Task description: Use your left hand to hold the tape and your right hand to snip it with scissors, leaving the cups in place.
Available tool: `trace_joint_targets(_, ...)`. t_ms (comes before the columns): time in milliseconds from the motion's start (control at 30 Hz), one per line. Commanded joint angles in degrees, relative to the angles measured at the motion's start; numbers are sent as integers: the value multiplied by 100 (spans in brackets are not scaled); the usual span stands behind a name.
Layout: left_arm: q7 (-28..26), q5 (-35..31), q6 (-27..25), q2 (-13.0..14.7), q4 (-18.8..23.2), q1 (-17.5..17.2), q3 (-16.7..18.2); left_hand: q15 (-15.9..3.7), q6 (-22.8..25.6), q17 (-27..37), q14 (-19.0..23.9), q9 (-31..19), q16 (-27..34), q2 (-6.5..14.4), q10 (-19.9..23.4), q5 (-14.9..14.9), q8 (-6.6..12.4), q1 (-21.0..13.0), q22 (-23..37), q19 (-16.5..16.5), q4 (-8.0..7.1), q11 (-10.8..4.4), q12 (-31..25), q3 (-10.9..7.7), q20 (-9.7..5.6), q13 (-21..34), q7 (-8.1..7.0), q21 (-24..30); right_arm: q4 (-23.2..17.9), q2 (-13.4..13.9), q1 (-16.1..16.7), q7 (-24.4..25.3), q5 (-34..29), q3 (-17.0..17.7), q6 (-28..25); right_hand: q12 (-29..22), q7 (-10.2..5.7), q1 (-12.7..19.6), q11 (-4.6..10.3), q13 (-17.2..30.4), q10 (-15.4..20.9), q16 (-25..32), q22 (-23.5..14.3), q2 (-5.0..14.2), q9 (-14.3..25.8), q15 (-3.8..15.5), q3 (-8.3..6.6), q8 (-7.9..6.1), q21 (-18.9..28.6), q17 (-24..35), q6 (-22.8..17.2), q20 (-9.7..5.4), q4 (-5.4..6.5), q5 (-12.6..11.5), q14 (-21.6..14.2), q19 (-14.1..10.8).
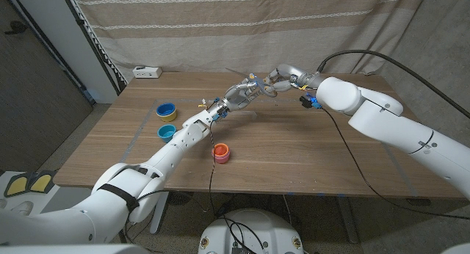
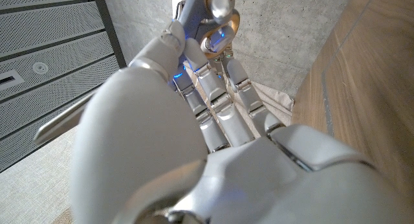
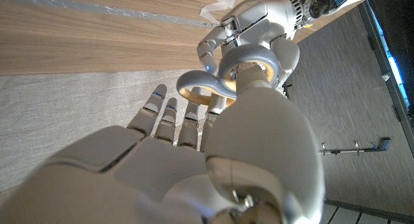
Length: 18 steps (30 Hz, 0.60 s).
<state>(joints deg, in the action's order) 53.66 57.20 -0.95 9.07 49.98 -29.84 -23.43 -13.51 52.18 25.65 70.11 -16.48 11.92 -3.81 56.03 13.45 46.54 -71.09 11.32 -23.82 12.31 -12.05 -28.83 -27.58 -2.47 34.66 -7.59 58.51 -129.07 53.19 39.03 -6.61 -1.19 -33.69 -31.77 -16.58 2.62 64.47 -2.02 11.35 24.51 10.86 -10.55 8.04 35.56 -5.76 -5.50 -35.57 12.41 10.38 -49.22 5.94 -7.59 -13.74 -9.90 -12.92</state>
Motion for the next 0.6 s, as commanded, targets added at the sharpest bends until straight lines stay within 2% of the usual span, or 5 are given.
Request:
trace_joint_targets(33,9,1,26,-8,-50,24,22,-40,45,24,18,1,9,50,105,5,0,7,23,36,-440,68,-37,-475,-755,377,12,21,0,-22,-20,39,-86,-36,-62,-55,-118,46,26,41,161,49,-7,-44,395,34,-21,-360,1,27,-94,-9,-48,54,-125,-85)
trace_joint_targets(200,-4,-2,25,-7,-49,25,26,-39,41,25,19,-9,9,52,101,3,4,9,21,38,-440,70,-39,-481,-756,384,16,22,-15,-16,-55,13,-141,-77,-130,-55,-128,54,35,50,183,45,-7,-56,590,51,-24,-521,2,29,-41,-7,-48,70,-152,-101)
trace_joint_targets(467,-5,-9,34,-9,-87,48,35,-39,45,28,21,-20,9,53,90,-4,9,8,21,49,-437,63,-28,-487,-756,376,3,29,0,-36,-20,62,-107,-29,-116,-7,-102,71,-31,56,109,40,-9,-20,908,34,-58,-781,-2,36,69,5,-39,117,-180,-113)
trace_joint_targets(600,-15,-12,46,-14,-97,55,43,-39,38,29,18,-15,8,54,97,-7,3,12,21,52,-438,62,-33,-488,-753,382,6,32,17,-43,-18,79,-107,-25,-94,-6,-85,86,-36,60,133,43,-10,15,1088,23,-94,-959,-2,40,57,6,-37,153,-211,-123)
